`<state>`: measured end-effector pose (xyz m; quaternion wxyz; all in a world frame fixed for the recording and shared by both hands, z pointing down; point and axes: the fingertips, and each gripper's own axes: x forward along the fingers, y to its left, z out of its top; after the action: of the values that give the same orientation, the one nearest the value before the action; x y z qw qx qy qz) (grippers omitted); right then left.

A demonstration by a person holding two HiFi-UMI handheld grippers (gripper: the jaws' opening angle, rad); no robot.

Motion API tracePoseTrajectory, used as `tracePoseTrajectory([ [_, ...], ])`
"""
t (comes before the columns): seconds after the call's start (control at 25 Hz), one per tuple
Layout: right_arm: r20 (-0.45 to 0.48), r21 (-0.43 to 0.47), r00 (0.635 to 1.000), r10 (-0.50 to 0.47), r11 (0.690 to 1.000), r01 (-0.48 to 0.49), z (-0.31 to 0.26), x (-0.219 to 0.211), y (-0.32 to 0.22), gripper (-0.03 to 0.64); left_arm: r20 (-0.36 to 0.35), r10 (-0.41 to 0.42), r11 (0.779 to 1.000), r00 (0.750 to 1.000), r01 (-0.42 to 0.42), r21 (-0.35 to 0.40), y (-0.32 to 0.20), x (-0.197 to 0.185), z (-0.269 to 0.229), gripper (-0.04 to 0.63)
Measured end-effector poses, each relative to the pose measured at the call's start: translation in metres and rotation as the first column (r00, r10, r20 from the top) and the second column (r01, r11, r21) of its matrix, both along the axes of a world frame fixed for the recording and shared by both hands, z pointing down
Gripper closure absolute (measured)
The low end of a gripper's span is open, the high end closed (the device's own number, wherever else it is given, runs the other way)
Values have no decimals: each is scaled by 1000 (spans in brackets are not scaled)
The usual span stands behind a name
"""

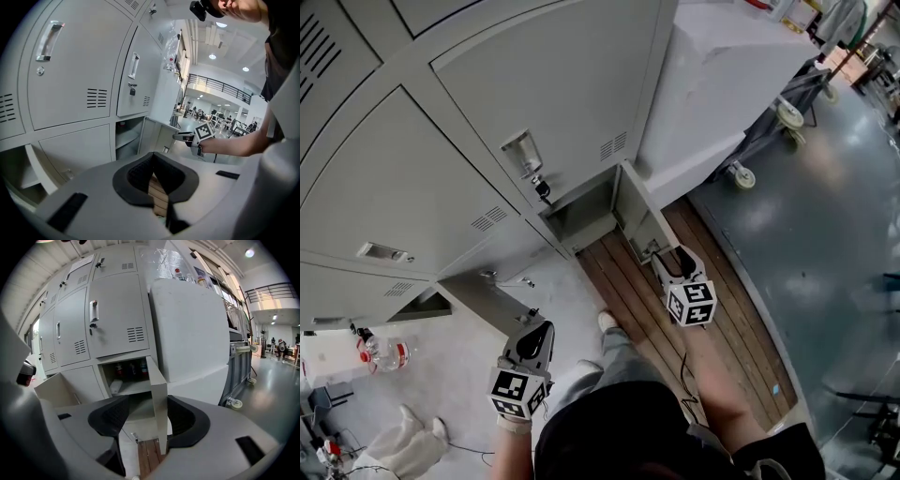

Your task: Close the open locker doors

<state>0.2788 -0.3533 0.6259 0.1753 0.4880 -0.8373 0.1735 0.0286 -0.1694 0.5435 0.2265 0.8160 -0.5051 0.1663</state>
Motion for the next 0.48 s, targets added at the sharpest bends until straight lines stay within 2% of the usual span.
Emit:
tracePoseTrajectory([
  [0.48, 38, -4, 982, -183, 983, 183, 2, -92, 30, 353, 12, -91, 996, 996, 91, 0, 36, -30, -2, 577],
])
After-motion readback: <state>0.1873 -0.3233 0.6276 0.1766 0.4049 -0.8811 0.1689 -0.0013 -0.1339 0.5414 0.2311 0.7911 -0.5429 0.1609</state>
